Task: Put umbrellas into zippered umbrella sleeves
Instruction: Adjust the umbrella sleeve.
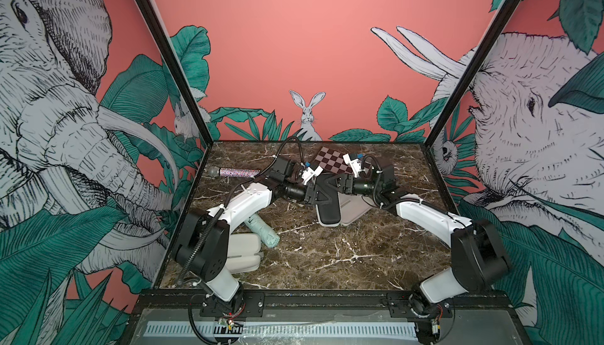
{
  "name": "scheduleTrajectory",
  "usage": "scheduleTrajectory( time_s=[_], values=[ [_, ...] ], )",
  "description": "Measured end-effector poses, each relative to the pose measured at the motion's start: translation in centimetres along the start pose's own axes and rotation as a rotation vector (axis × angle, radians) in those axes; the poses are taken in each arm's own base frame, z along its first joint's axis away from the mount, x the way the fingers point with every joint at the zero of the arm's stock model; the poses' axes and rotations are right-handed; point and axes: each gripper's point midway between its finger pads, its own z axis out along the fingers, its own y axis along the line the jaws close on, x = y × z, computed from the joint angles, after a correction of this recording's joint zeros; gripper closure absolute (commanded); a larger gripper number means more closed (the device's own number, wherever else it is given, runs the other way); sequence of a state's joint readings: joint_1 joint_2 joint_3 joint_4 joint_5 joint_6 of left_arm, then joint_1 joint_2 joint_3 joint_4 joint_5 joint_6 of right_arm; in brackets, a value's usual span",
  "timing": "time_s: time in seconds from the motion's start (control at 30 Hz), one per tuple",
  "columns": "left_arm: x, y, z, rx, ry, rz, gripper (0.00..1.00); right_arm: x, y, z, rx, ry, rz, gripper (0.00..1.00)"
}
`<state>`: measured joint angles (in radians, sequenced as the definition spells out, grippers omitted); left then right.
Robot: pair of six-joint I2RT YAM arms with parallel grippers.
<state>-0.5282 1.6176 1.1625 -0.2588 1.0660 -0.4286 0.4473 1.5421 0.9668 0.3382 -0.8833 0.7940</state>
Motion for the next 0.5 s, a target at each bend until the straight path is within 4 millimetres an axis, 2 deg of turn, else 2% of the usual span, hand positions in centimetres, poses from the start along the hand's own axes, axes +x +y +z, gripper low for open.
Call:
scheduleTrajectory(
  time_s=[0.07, 0.13, 0.27, 0.33, 0.4, 0.43, 0.5],
  values=[
    [-0.1, 0.2, -0.2, -0.005, -0.003, 0.003, 0.56, -0.3, -0.1, 0.3, -0.026, -0.003, 0.009, 0.56],
    [-0.1, 0.5, -0.4, -0.013, -0.005, -0.001, 0.51, -0.5, -0.1, 0.5, -0.05, -0.004, 0.013, 0.66],
    [-0.9, 1.3, -1.1, -0.063, -0.033, 0.003, 0.29, -1.0, -0.1, 0.8, -0.08, -0.035, 0.015, 0.83],
    [-1.9, 1.8, -1.4, -0.113, -0.076, 0.024, 0.14, -1.3, -0.6, 1.0, -0.064, -0.064, 0.02, 0.88],
    [-3.0, 2.3, -2.0, -0.173, -0.155, 0.049, 0.04, -1.5, -1.6, 1.0, -0.034, -0.11, 0.039, 0.9],
    [-3.3, 2.6, -2.6, -0.209, -0.212, 0.057, 0.0, -1.7, -2.3, 1.0, -0.015, -0.142, 0.054, 0.9],
    [-3.3, 3.2, -3.9, -0.273, -0.322, 0.049, 0.0, -2.1, -3.6, 1.0, 0.018, -0.203, 0.088, 0.91]
  ],
)
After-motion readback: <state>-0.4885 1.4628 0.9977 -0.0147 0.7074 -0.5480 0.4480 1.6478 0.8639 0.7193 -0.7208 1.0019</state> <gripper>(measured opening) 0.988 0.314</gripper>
